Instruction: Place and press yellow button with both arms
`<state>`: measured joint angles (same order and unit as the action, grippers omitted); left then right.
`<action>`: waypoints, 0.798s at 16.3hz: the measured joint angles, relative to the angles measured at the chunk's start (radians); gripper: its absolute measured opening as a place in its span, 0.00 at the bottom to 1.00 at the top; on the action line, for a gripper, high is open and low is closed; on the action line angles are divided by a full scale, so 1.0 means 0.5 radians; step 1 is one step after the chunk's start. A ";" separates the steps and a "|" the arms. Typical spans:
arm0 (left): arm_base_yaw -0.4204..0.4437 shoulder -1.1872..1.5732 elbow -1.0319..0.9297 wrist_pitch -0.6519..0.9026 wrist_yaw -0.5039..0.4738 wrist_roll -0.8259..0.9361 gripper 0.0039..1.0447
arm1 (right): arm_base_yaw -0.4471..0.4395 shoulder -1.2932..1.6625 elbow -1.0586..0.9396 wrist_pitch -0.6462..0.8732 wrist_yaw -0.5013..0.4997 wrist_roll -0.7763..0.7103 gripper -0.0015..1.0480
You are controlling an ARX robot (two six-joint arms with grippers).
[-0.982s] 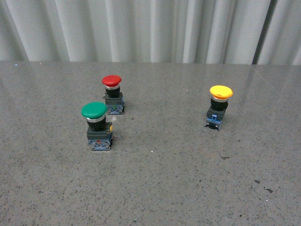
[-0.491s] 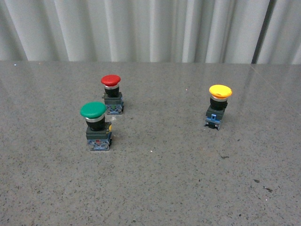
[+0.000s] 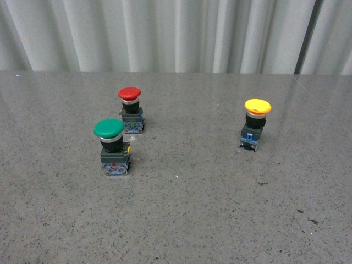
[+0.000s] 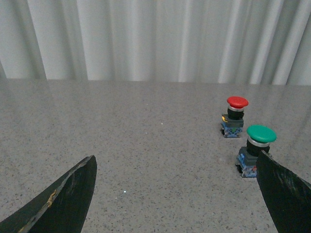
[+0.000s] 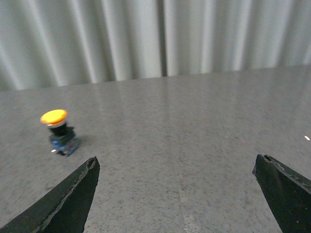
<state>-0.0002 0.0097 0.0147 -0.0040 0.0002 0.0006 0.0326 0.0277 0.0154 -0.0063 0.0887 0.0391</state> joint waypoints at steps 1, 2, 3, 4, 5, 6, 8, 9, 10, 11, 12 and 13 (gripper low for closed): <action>0.000 0.000 0.000 -0.002 -0.005 0.000 0.94 | 0.034 0.220 0.032 0.142 0.190 0.105 0.94; 0.000 0.000 0.000 0.002 -0.002 0.001 0.94 | -0.047 0.514 0.119 0.395 0.200 0.135 0.94; 0.000 0.000 0.000 -0.001 0.000 0.000 0.94 | -0.108 0.759 0.219 0.623 0.133 0.137 0.94; 0.000 0.000 0.000 0.000 -0.001 0.000 0.94 | -0.121 1.026 0.348 0.848 0.066 0.129 0.94; 0.000 0.000 0.000 0.001 -0.001 0.000 0.94 | -0.118 1.305 0.487 1.029 -0.002 0.124 0.94; 0.000 0.000 0.000 0.000 -0.001 0.001 0.94 | -0.112 1.574 0.620 1.167 -0.039 0.108 0.94; 0.000 0.000 0.000 0.000 -0.001 0.000 0.94 | -0.053 2.120 0.922 1.276 -0.069 0.100 0.94; 0.000 0.000 0.000 0.000 -0.001 0.000 0.94 | -0.003 2.370 1.080 1.292 -0.069 0.092 0.94; 0.000 0.000 0.000 0.000 -0.001 0.000 0.94 | 0.041 2.557 1.202 1.292 -0.068 0.092 0.94; 0.000 0.000 0.000 0.000 -0.001 0.000 0.94 | 0.089 2.718 1.308 1.276 -0.059 0.091 0.94; 0.000 0.000 0.000 0.000 -0.001 0.000 0.94 | 0.143 2.846 1.389 1.267 -0.042 0.091 0.94; 0.000 0.000 0.000 0.000 -0.001 0.000 0.94 | 0.208 2.962 1.461 1.249 -0.018 0.089 0.94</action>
<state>-0.0002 0.0097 0.0147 -0.0040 -0.0002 0.0006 0.1364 1.5085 0.7460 0.6182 0.0795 0.0834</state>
